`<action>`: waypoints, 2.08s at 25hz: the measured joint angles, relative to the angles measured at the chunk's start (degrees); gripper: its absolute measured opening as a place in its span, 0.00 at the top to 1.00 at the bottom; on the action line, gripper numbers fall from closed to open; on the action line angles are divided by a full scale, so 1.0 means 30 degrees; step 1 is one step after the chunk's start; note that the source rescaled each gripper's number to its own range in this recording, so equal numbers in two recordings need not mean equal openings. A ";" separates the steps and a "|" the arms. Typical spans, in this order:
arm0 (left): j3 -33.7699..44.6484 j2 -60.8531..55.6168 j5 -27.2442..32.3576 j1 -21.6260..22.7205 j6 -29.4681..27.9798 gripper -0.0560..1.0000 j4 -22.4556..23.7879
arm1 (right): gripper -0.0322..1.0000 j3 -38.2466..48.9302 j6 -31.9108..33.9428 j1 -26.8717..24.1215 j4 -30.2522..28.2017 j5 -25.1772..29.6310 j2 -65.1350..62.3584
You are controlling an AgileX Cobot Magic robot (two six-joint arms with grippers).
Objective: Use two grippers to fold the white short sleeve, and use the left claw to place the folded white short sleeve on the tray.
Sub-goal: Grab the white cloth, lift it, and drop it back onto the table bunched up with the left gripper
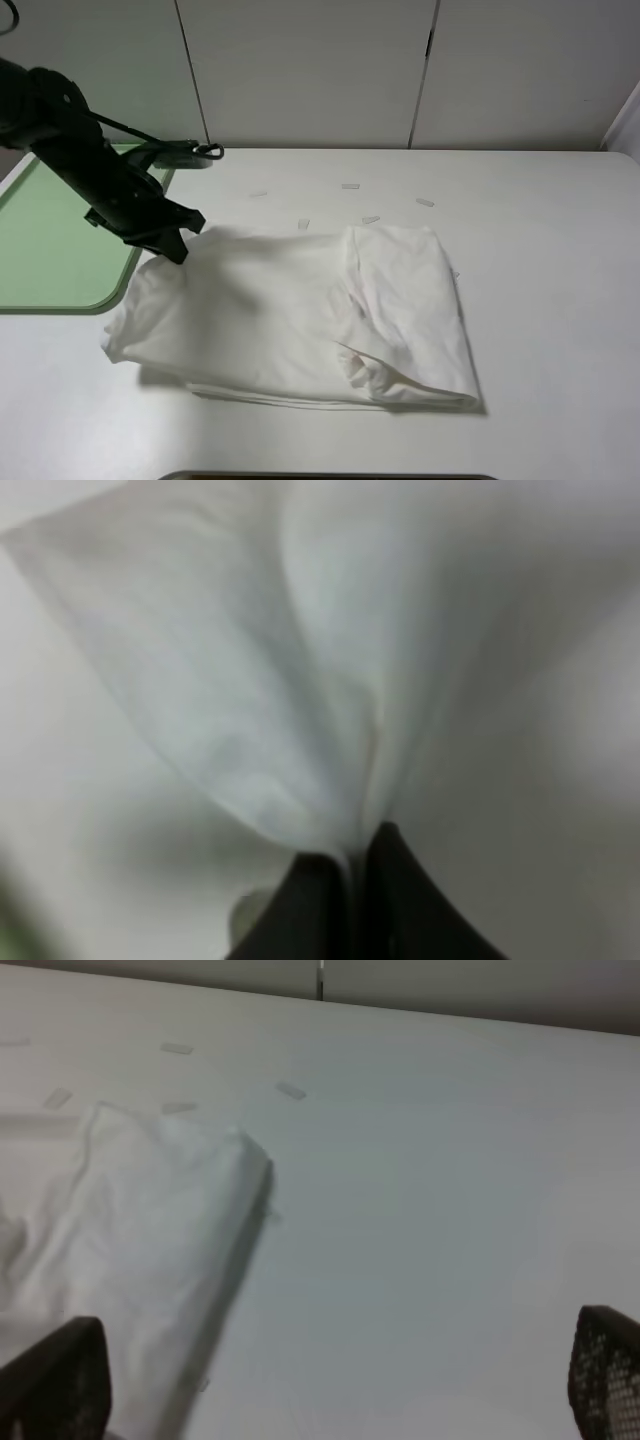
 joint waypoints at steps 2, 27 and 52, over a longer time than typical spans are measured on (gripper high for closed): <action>-0.1652 -0.0023 0.1734 0.0399 -0.1975 0.95 0.3235 | 0.00 0.0000 0.0000 0.0000 0.0000 0.0000 0.0000; -0.4324 -0.0103 0.4914 -0.3054 0.8368 0.95 -0.8418 | 0.00 0.0000 0.0000 0.0000 0.0000 0.0000 0.0000; -0.4431 0.2837 -0.1579 -0.9432 1.7350 0.95 -2.0978 | 0.00 0.0000 0.0000 0.0000 0.0000 0.0000 0.0000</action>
